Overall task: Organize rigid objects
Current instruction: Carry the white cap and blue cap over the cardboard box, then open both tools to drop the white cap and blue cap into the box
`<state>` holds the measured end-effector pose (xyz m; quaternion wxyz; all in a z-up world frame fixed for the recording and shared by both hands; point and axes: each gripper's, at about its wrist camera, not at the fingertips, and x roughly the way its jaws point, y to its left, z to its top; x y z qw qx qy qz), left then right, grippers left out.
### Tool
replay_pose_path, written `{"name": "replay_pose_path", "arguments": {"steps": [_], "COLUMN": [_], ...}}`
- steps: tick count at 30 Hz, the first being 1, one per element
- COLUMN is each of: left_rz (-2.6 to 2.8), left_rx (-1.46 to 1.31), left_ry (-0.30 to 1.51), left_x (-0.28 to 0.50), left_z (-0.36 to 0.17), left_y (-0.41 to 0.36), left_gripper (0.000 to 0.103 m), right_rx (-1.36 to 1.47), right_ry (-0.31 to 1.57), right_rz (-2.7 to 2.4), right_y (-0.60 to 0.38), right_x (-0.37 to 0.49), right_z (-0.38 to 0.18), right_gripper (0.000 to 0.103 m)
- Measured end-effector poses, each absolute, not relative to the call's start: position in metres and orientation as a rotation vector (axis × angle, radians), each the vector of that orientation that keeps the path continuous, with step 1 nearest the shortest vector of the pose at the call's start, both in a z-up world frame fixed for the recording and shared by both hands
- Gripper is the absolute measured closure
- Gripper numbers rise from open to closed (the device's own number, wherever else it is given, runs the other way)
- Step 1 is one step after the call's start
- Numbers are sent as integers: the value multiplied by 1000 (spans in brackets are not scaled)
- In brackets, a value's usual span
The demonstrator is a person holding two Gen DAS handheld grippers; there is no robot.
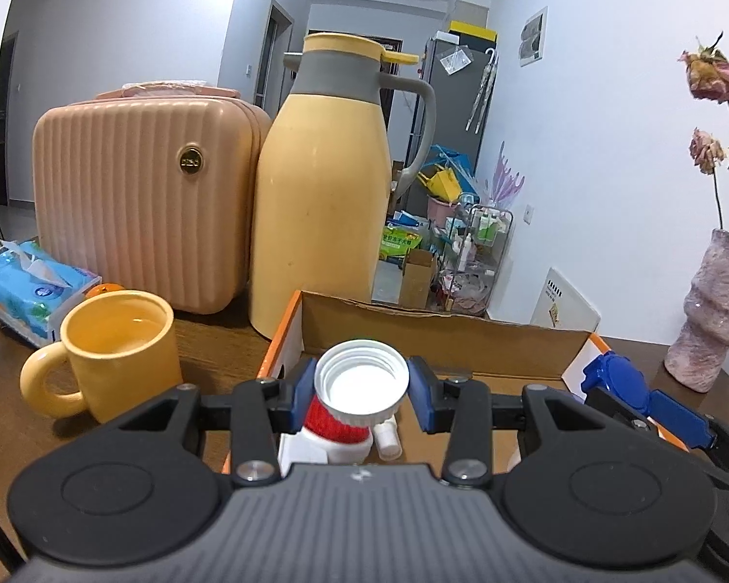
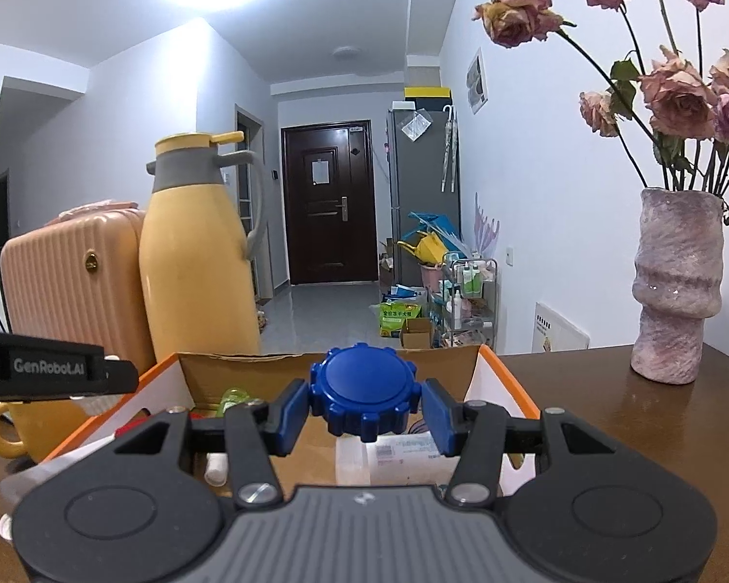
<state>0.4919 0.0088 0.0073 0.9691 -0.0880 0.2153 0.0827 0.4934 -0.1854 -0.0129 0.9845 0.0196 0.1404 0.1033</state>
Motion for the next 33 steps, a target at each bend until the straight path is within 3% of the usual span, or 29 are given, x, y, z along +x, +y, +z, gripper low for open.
{"name": "replay_pose_path", "arguments": {"steps": [23,25,27,28,29,33], "left_rz": [171,173,186,197,211,234], "left_rx": [-124,-114,-103,-100,-102,-119], "left_ry": [451,441,422,411,399,370], "left_x": [516,514,510,509,505,500], "left_z": [1,2,5,6,7,11], "left_y": [9,8,5,4,4,6], "left_gripper": [60,47,21,15,3,0], "right_rx": [-28,-32,-29,-27,-27,-26], "right_ry": [350,360,374,378,385,366], "right_rz": [228,226,228,226,219,204], "right_y": [-173,-172,-173,-173,-173,-173], "right_x": [525,525,526,526,526,521], "right_z": [-22,-22,-22,-22,-23,-22], "right_gripper": [52,48,27,16,12,0]}}
